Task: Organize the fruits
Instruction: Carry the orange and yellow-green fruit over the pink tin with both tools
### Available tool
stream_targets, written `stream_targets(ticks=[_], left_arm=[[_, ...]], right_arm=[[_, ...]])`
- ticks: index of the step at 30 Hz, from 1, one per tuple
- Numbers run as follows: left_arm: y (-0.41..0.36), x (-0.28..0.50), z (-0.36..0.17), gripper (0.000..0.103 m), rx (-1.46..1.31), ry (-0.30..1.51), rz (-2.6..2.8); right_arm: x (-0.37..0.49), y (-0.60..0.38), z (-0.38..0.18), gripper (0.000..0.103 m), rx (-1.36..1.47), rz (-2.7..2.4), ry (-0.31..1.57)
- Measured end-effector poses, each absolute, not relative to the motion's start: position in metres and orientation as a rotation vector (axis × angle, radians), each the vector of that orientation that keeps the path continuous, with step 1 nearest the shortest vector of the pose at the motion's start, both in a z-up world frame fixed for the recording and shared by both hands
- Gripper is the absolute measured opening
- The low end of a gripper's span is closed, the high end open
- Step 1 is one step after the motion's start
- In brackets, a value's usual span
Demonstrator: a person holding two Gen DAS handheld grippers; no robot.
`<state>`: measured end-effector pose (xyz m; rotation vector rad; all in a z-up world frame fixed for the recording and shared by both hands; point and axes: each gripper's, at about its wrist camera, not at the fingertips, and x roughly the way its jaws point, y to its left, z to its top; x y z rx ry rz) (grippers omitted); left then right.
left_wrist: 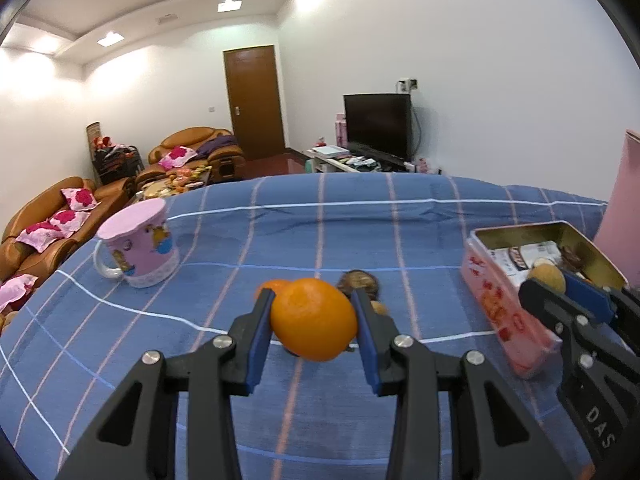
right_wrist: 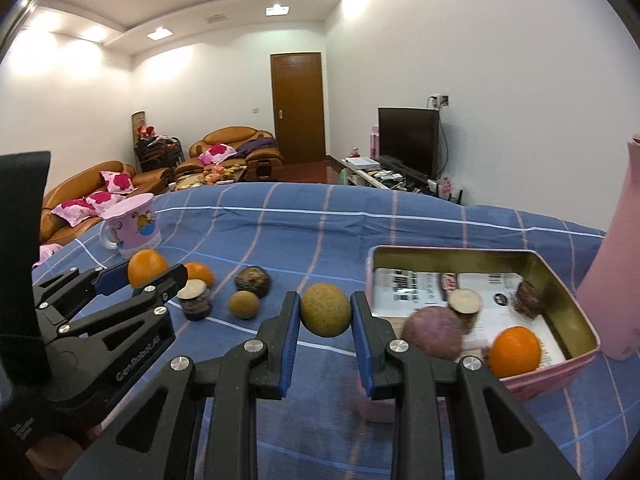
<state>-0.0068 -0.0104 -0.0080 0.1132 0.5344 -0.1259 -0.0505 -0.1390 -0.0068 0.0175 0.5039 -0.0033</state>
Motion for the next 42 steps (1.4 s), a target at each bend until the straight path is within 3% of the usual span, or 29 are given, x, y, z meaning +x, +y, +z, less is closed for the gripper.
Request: stream_targets(ticks=[42], left_arm=[[-0.104,-0.023,-0.004,0.041,0.16,0.506,-0.252]], right_arm=[[-0.073,-0.208,0.003,0.028,0.007,-0.087,0.458]])
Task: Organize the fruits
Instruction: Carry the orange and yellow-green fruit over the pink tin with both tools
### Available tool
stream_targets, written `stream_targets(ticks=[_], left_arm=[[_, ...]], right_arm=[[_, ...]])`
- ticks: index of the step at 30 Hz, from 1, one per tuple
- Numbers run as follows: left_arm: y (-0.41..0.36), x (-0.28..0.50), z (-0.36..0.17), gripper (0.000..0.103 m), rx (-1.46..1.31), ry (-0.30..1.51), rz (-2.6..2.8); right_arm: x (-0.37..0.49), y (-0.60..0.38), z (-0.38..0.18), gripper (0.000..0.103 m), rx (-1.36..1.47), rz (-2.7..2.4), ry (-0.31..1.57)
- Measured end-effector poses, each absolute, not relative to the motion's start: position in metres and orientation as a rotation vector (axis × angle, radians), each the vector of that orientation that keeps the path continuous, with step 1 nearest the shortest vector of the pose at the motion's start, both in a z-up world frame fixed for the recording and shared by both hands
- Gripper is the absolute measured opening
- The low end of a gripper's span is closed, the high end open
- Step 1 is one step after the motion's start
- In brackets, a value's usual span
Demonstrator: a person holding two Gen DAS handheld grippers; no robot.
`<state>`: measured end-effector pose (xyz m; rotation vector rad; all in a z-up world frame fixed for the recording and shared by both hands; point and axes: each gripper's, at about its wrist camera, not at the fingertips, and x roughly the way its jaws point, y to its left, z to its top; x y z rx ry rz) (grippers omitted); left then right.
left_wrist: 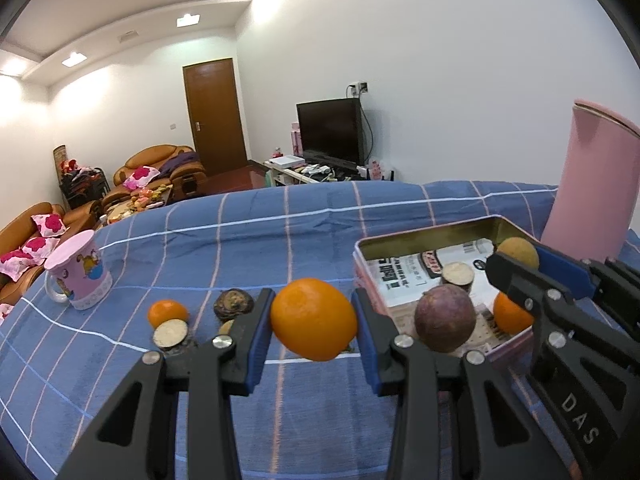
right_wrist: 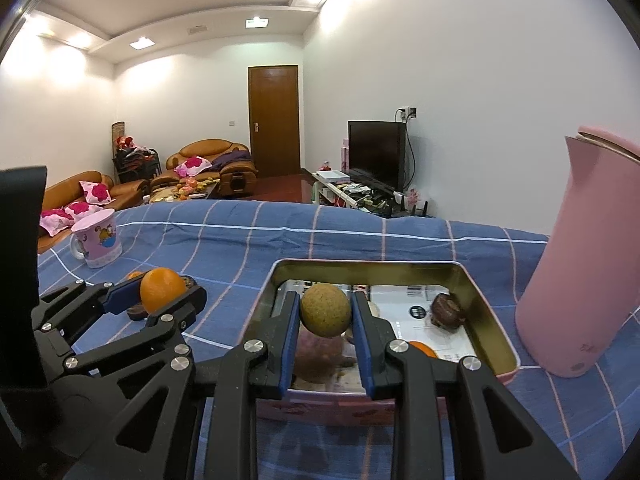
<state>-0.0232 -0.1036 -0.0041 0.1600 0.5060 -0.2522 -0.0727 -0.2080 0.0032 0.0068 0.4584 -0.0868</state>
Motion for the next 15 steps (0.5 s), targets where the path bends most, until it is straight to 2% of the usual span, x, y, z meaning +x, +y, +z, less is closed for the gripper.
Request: stream_targets(ticks=[15], left_arm=[[-0.148,-0.024,-0.004,0.041,0.175,0.506,-0.324]], right_arm=[[-0.077,-0.255,0.008,0.028,0.057,-0.183,0.447]])
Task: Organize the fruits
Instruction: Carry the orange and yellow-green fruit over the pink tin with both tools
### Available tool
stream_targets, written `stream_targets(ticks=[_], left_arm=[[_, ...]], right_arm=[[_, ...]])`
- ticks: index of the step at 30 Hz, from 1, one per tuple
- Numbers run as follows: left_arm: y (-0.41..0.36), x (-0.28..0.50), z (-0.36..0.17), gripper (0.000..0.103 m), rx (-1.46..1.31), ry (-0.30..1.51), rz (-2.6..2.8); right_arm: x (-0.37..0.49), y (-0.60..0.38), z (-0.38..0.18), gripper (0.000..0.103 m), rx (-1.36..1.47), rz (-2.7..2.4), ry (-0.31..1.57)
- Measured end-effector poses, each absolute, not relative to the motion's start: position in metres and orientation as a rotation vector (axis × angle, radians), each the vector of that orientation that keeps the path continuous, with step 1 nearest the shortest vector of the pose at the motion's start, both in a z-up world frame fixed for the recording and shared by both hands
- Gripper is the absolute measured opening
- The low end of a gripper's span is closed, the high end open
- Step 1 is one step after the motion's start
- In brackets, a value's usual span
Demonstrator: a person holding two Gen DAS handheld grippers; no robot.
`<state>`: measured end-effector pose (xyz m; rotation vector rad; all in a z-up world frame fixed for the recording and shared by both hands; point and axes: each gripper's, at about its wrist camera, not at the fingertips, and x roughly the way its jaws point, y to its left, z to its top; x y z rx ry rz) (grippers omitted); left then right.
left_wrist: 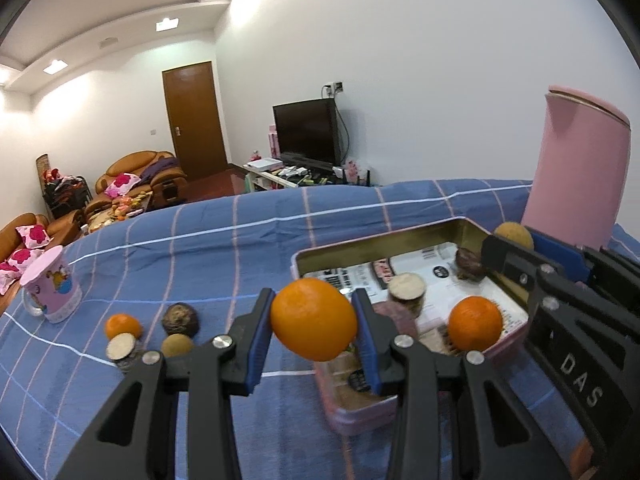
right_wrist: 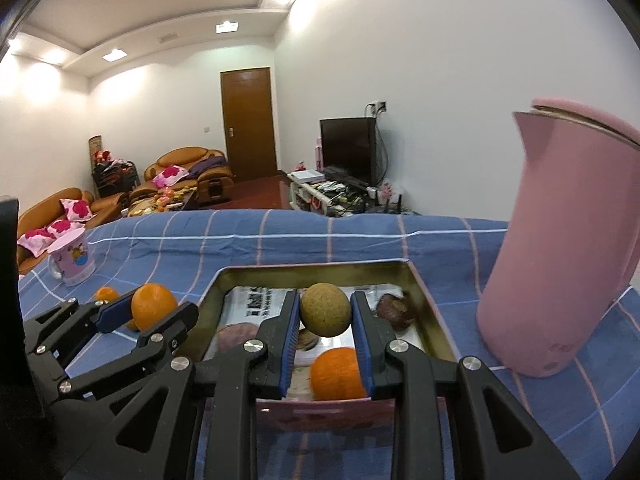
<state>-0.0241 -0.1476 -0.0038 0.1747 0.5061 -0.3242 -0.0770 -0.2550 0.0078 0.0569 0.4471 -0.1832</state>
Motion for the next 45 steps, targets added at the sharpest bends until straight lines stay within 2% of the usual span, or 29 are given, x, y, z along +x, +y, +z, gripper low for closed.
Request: stream_targets(ticks=[18,35,45], left_arm=[[-0.211,-0.005,-0.01,0.041,0.193,0.576,-0.402],[-0.221,0.026,-0.024,0.041,0.206,0.693,-0.396],[-0.225,0.026,-0.024,0.04,0.22,0.689,-0.391]], right_arm=[[-0.069,-0.318,0.009,0.028,0.132,-0.369,0.465],[-0.021,-0.316,-0.012,0.028,0.178,-0.211,0.604],[-0.005,-0.324,-0.021,0.028,0.228,-0.159,0.657]])
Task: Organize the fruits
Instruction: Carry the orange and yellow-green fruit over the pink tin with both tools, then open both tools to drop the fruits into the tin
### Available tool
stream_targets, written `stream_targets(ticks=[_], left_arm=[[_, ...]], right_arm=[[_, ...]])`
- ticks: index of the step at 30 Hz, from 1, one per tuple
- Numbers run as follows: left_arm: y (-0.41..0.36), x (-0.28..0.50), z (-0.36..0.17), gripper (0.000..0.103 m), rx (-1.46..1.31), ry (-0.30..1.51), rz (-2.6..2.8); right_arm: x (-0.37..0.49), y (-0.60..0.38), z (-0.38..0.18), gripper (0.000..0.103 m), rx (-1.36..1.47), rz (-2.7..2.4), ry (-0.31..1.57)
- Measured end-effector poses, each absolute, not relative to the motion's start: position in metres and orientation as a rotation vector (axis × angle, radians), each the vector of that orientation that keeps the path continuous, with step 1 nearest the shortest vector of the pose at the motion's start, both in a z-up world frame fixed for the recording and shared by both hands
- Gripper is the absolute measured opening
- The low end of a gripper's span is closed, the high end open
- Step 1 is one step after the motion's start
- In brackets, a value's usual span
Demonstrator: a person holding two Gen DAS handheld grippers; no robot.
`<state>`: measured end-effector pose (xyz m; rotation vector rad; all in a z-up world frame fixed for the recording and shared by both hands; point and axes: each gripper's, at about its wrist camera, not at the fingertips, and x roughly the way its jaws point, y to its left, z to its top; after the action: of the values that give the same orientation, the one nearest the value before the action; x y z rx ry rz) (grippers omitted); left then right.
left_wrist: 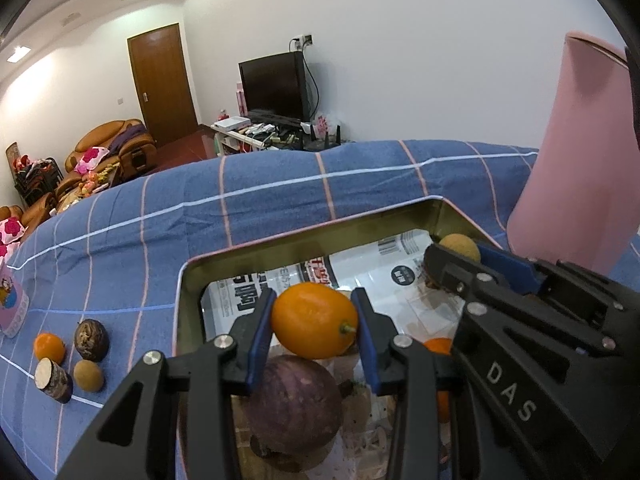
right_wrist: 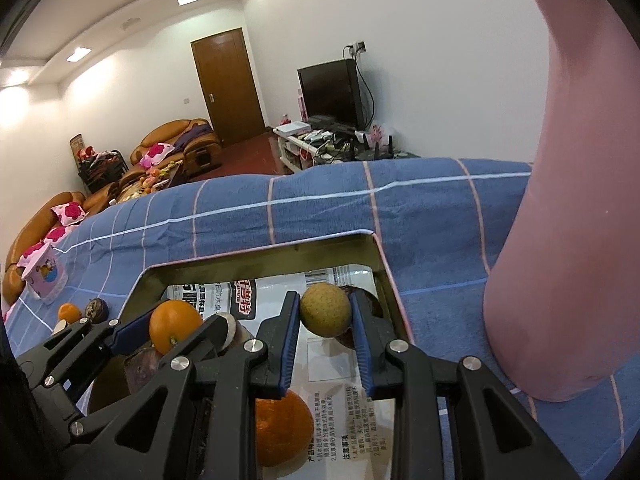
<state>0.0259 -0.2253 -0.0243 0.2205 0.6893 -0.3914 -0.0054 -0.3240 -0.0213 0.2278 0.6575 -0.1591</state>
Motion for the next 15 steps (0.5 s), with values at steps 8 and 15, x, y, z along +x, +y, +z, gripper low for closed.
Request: stream_targets(ticks=[8,15], left_arm=[[-0.231,0.03,-0.025,0.04,0.246,0.681,-0.383],[-0.235,0.031,-0.024,0.044,0.258,0.676,-0.363]], right_arm=[[0.006,-0.329,-0.026,0.028,0.254,-0.125,0.67],[0.009,-0.329,-0.027,0.029,0.262,-0.103,0.666]])
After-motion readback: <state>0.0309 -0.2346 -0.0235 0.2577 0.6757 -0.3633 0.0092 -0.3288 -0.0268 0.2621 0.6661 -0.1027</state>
